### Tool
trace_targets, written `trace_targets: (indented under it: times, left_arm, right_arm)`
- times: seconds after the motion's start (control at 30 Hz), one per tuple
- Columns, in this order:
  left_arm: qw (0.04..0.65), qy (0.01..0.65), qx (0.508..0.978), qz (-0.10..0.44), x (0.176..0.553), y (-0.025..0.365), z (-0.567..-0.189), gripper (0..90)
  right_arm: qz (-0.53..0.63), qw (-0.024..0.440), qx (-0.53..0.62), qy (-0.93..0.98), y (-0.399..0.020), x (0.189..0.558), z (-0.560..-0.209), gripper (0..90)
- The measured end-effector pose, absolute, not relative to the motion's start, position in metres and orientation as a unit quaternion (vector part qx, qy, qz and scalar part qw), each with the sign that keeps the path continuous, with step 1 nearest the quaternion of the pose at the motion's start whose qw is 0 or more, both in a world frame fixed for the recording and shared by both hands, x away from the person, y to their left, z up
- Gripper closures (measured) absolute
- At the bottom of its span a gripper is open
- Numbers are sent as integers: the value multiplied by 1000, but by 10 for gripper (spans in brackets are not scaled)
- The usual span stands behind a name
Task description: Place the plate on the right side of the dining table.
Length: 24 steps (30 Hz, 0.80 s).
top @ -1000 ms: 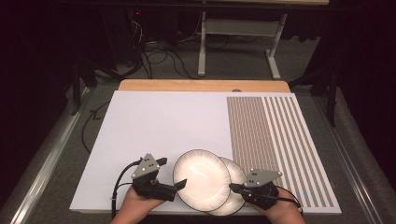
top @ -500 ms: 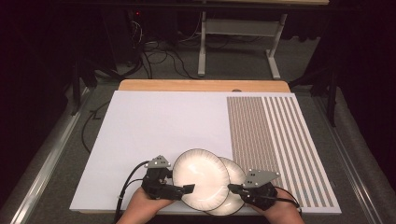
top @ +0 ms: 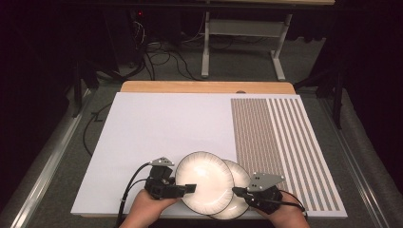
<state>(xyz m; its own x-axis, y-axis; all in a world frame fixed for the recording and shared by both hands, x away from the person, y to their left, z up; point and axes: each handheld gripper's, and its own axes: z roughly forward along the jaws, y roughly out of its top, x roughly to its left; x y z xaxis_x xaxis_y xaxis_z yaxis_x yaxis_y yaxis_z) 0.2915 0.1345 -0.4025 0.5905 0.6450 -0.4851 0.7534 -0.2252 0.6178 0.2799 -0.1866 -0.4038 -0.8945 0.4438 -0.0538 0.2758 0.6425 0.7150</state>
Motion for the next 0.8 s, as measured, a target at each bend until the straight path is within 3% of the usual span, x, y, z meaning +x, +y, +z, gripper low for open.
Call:
trace_targets:
  times: [0.43, 0.8]
  left_arm:
    - [445, 458, 767, -66, 292, 135, -401, 607]
    - [461, 467, 750, -82, 292, 140, -402, 641]
  right_arm:
    - [378, 121, 202, 895, -190, 278, -401, 900]
    - [425, 156, 244, 857, -208, 280, -391, 892]
